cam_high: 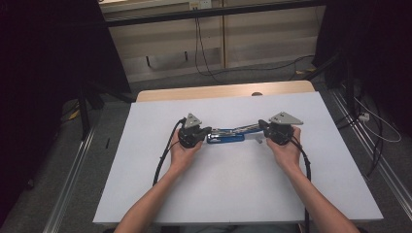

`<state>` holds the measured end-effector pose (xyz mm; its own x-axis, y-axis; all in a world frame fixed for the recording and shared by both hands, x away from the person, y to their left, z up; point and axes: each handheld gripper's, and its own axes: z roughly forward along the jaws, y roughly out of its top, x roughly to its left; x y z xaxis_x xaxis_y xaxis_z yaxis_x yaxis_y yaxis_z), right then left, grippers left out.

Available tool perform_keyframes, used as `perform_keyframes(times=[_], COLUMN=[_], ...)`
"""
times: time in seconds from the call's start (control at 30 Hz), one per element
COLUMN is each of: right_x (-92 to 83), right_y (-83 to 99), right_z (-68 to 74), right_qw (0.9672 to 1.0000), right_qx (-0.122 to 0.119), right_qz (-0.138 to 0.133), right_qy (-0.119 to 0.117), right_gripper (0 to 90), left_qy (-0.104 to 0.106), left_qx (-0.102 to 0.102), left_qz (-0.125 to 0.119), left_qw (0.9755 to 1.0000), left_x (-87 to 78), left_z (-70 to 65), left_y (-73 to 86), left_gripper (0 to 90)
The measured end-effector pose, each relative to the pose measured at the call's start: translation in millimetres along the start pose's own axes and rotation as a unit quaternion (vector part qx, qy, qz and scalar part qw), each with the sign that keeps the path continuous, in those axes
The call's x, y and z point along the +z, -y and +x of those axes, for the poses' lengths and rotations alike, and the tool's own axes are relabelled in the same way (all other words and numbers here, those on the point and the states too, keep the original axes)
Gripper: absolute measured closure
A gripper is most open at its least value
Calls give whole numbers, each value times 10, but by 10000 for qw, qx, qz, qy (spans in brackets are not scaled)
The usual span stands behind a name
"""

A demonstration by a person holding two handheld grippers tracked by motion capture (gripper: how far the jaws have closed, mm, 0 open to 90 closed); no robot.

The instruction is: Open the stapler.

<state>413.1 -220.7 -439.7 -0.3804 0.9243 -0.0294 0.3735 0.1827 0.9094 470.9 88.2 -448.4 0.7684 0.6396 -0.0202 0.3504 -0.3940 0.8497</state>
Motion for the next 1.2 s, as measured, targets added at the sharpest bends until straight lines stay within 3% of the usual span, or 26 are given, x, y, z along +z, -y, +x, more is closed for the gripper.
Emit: perform_keyframes(times=[1.2], right_x=[25], right_y=[100], right_z=[-52], right_qw=[9998], right_qx=[58], right_qz=[164], right_qy=[50], right_gripper=[900], left_qy=[18], left_qx=[-44], left_qz=[-82], left_qw=[10000], left_x=[-20], left_z=[0], left_y=[-33], left_gripper=[900])
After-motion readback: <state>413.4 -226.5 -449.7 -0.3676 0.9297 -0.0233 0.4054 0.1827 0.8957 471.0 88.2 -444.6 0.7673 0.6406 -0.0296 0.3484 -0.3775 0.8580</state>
